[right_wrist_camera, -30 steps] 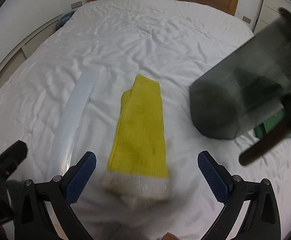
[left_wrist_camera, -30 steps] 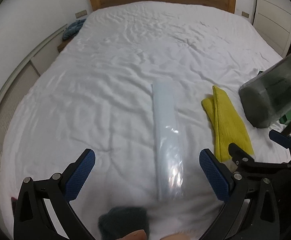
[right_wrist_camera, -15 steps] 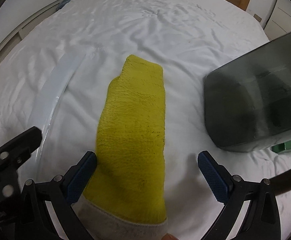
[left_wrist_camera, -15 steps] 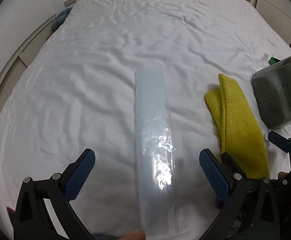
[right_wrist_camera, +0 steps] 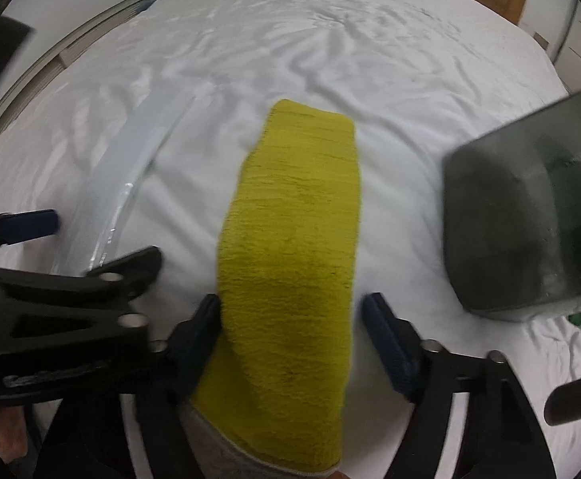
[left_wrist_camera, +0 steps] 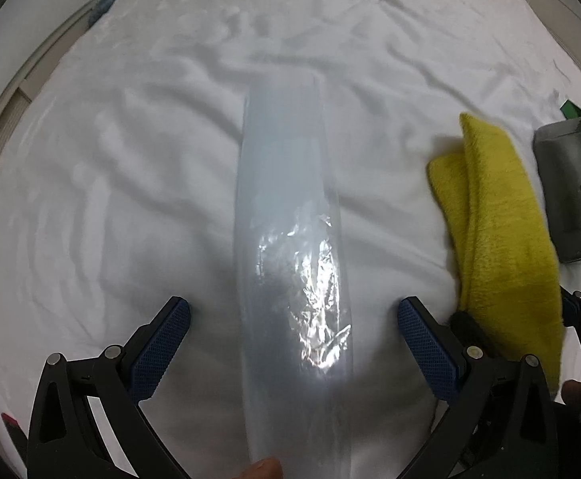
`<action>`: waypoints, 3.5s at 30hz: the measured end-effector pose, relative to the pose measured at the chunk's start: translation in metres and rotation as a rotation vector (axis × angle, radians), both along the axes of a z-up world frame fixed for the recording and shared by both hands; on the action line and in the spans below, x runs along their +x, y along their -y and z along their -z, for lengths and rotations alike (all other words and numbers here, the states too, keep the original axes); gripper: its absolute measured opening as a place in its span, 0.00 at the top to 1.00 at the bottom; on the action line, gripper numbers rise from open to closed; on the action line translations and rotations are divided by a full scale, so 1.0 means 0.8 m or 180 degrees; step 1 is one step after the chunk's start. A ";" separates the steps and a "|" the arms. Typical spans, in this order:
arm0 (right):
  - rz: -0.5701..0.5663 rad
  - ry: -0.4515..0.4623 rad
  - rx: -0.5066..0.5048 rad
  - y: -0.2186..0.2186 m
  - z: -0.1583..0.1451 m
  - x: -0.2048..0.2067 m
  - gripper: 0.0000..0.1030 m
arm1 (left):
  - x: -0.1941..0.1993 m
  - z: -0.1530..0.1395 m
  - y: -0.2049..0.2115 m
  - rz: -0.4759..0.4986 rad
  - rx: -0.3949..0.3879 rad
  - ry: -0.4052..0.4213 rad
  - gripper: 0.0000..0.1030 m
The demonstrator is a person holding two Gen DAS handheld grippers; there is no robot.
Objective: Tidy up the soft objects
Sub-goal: 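Grasp the clear plastic sleeve with the left tool while the right grasps the yellow sock, then carry the plastic sleeve and yellow sock over the green tray with both tools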
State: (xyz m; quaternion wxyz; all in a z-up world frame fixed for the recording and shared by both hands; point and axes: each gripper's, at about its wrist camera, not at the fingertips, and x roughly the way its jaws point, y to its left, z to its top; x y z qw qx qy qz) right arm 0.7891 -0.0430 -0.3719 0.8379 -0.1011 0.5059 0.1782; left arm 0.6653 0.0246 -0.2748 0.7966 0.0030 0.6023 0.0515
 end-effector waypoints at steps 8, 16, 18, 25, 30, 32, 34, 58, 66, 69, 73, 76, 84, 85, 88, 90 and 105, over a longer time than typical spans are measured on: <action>-0.0157 0.0024 0.0082 -0.005 -0.003 -0.007 0.75 | 0.008 0.012 0.001 0.0029 -0.0068 -0.0085 0.21; -0.0163 0.0116 0.0161 0.001 -0.019 -0.010 0.86 | 0.003 -0.004 0.016 0.0188 0.0003 0.0021 0.89; -0.0174 0.0193 0.0163 0.004 -0.026 -0.016 0.86 | -0.001 -0.011 0.014 0.0153 -0.0063 0.0090 0.96; -0.0195 0.0328 0.0262 0.018 -0.051 -0.035 0.87 | -0.017 -0.039 0.005 0.0057 -0.0095 0.0362 0.97; -0.0338 0.0350 0.0344 0.017 -0.069 -0.047 0.87 | -0.029 -0.063 0.004 -0.0020 -0.0044 0.0393 0.97; -0.0416 0.0338 0.0362 0.017 -0.076 -0.055 0.87 | -0.037 -0.071 0.007 -0.0045 -0.0006 0.0373 0.97; -0.0494 0.0309 0.0386 0.021 -0.086 -0.065 0.87 | -0.043 -0.075 0.009 -0.0045 0.0031 0.0364 0.97; -0.0580 -0.0432 0.0372 0.247 -0.183 -0.215 0.86 | -0.177 -0.135 0.196 0.0601 -0.0141 -0.0230 0.97; -0.0216 -0.0675 0.0161 0.379 -0.194 -0.253 0.86 | -0.233 -0.130 0.320 0.1201 -0.0526 -0.0651 0.97; 0.0012 -0.0712 0.0057 0.438 -0.202 -0.257 0.86 | -0.243 -0.131 0.370 0.1429 -0.0666 -0.0740 0.97; 0.0325 -0.0669 -0.0080 0.517 -0.227 -0.258 0.86 | -0.239 -0.136 0.430 0.1641 -0.0765 -0.0724 0.97; 0.0493 -0.0587 -0.0134 0.560 -0.254 -0.260 0.86 | -0.221 -0.145 0.468 0.1706 -0.0806 -0.0608 0.97; 0.0702 -0.0192 -0.0111 0.638 -0.306 -0.210 0.85 | -0.139 -0.173 0.532 0.1583 -0.0782 -0.0219 0.97; 0.0709 -0.0119 -0.0110 0.642 -0.311 -0.197 0.85 | -0.124 -0.174 0.537 0.1530 -0.0771 -0.0164 0.97; 0.0723 0.0084 -0.0052 0.653 -0.327 -0.157 0.85 | -0.084 -0.174 0.545 0.1368 -0.0694 0.0014 0.97; 0.0731 0.0228 0.0027 0.663 -0.341 -0.134 0.85 | -0.050 -0.171 0.546 0.1197 -0.0644 0.0122 0.97; 0.0416 0.0362 0.0029 0.660 -0.264 0.032 0.84 | 0.127 -0.049 0.530 0.0475 -0.0157 0.0223 0.96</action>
